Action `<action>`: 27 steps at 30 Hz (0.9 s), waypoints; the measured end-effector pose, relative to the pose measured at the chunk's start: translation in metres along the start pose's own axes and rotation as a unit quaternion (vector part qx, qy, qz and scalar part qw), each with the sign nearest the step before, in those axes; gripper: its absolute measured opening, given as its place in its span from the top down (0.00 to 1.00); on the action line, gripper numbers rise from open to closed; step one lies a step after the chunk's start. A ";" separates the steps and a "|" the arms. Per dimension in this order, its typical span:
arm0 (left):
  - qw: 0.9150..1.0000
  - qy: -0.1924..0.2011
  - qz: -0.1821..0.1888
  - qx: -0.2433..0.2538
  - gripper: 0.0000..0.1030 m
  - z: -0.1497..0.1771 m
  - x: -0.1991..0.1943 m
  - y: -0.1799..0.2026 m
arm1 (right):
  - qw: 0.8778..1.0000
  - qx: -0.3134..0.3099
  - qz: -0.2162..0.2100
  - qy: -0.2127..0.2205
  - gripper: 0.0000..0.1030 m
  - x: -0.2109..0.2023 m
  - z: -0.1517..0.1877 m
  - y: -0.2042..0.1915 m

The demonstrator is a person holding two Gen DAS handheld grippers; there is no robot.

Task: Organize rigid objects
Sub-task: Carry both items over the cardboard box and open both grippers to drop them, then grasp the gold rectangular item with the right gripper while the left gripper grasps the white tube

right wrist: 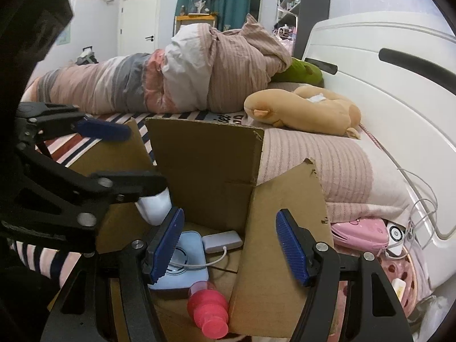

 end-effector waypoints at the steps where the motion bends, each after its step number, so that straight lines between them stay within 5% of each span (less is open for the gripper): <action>1: 1.000 0.003 0.002 -0.005 0.26 0.001 -0.004 -0.003 | 1.000 -0.001 0.001 -0.001 0.37 -0.001 0.000 -0.001; 10: 0.995 0.063 0.022 -0.079 0.25 0.042 -0.072 -0.057 | 0.999 -0.013 -0.035 0.038 0.37 -0.035 -0.012 -0.034; 16: 0.988 0.066 -0.029 -0.135 0.23 0.109 -0.097 -0.117 | 0.988 -0.041 -0.131 0.072 0.37 -0.060 -0.031 -0.097; 23: 0.979 0.038 -0.034 -0.199 0.23 0.192 -0.075 -0.176 | 0.973 -0.096 -0.207 0.013 0.38 -0.030 -0.033 -0.184; 27: 0.977 0.014 -0.012 -0.214 0.23 0.221 -0.044 -0.190 | 0.971 -0.105 -0.210 -0.047 0.38 0.011 -0.013 -0.218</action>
Point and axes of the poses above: each gripper's, at about its wrist camera, not at the fingertips, and x roughly the way its jaws point, y to its right, z to its underside, the point moved 1 cm from there along x, roughly the way its jaws point, and after that the axes turned 10 degrees about -y, right-handed, at the moved point
